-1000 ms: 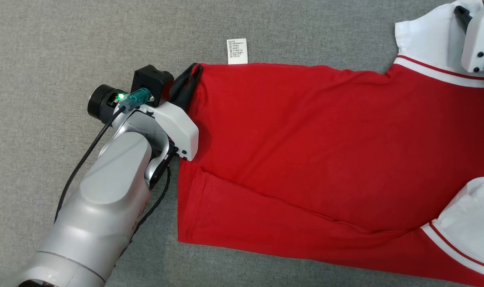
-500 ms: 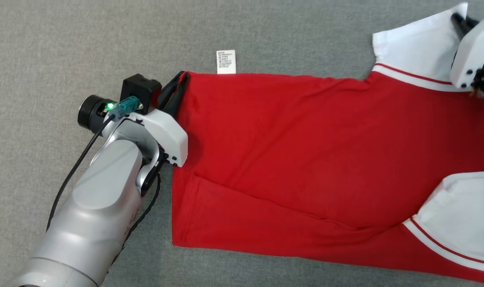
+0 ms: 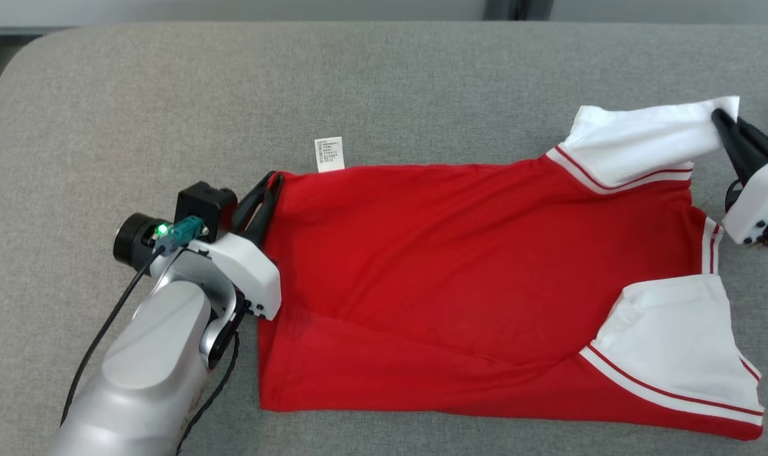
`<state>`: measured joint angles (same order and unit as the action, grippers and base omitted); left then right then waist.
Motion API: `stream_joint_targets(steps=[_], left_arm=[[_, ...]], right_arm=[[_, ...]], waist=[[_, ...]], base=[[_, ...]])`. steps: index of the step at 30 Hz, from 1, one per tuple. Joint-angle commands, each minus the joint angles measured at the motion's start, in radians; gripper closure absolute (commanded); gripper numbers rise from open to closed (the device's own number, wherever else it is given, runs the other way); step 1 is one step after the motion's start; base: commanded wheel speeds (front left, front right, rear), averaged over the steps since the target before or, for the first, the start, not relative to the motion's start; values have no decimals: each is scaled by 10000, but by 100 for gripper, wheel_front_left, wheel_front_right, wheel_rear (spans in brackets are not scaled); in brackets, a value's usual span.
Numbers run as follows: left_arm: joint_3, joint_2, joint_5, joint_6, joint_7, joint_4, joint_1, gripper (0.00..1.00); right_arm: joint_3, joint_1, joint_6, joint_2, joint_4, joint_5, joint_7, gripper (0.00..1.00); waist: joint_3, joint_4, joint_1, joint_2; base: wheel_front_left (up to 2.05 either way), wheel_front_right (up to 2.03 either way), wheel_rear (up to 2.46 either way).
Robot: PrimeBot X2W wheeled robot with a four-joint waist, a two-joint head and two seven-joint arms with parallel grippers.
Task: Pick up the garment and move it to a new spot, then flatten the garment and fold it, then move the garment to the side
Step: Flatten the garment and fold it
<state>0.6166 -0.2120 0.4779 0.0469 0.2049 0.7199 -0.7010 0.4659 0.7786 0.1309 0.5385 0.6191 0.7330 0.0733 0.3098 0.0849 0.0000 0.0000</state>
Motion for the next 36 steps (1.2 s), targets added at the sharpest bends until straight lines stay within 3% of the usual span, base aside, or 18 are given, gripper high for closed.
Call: stream_joint_targets(steps=[1,13,20,29,31,33,34,35,36], left_arm=[[-21,-107,101,-77,62,-175,335,100],[-182,-598,700,-634,-76,-2133,2743,100],[-326,-764,1146,-1067,-270,-3172,4034,100],[-453,-718,1508,-1367,-173,-3355,4830,100],[-477,-703,1551,-1402,-88,-3309,4931,100],[-580,-647,1671,-1444,22,-3329,5075,54],[-631,-638,1707,-1470,70,-3343,5166,15],[-691,-637,1749,-1494,130,-3368,5257,0],[-750,-642,1794,-1525,199,-3405,5354,0]], right_arm=[[-49,-512,-3,99,-311,172,-191,100],[-1301,-3920,-3,-122,-2043,567,-973,100],[-2288,-5447,-3,-679,-2813,278,-964,100],[-3140,-6517,-3,-1492,-3257,-382,-886,100],[-3248,-6735,-3,-1621,-3296,-524,-935,77],[-3383,-6975,-2,-1796,-3334,-617,-1014,52],[-3468,-7087,-2,-1880,-3371,-622,-1085,7],[-3541,-7211,-3,-1938,-3411,-637,-1155,0],[-3573,-7353,-3,-1973,-3465,-673,-1219,0]], waist=[[-513,-222,0,0],[-1623,-339,0,0],[-1719,-355,0,0],[-1670,-373,0,0],[-1673,-380,0,0],[-1684,-379,0,0],[-1692,-379,0,0],[-1702,-379,0,0],[-1707,-382,0,0]], base=[[0,0,0],[0,0,0],[0,0,0],[0,0,0],[0,0,0],[0,0,0],[0,0,0],[0,0,0],[0,0,0]])
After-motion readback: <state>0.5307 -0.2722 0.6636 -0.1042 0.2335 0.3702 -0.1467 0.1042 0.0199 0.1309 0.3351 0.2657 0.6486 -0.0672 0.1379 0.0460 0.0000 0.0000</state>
